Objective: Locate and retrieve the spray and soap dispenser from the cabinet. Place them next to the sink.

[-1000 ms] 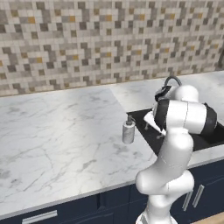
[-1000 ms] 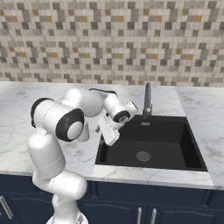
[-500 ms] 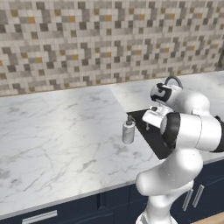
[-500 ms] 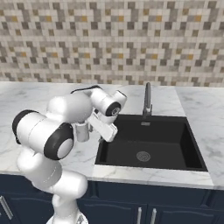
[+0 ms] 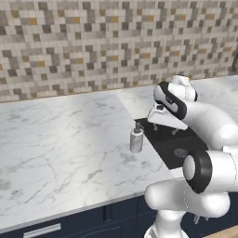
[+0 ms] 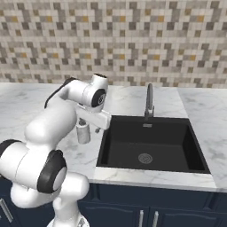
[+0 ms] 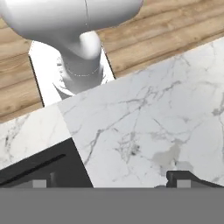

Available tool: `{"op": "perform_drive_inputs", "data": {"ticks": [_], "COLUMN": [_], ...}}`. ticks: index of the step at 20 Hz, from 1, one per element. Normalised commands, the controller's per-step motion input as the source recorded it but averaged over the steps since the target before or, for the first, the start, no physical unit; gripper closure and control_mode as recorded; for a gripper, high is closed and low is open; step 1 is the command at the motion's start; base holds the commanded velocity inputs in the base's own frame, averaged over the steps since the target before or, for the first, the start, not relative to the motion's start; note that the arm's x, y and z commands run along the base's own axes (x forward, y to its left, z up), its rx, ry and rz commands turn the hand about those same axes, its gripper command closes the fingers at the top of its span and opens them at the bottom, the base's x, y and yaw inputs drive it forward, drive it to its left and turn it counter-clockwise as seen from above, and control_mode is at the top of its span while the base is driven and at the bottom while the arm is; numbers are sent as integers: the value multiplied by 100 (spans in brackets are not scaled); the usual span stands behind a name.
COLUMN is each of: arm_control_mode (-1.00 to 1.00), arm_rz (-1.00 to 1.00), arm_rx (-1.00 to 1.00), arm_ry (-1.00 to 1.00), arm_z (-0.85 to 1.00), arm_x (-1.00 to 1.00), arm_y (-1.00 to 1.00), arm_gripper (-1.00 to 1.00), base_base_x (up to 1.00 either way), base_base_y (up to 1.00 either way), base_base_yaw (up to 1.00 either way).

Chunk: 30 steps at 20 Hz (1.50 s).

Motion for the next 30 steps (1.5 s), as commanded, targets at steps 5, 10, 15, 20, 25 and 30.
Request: {"op": "perform_drive_inputs", "data": {"ticks": [5,10,15,20,25,30], "arm_control_mode": [-100,-100,-100,100,100,100], "arm_rz": [22,9,0,0,0,0], "arm_rx": [-17,-4,0,0,0,0], "arm_ry": [-27,-16,0,0,0,0], "arm_z": [40,0,0,0,0,0], "arm_x": [-32,-47,0,0,0,0], "arm_y": [26,6,0,0,0,0], "arm_gripper": [-100,-100,-100,-100,-100,-100], "base_base_x": [0,0,0,-1,0,0], "base_base_y": [0,0,0,-4,-12,0], "base_base_yaw": [0,0,0,-5,-44,-50]}}
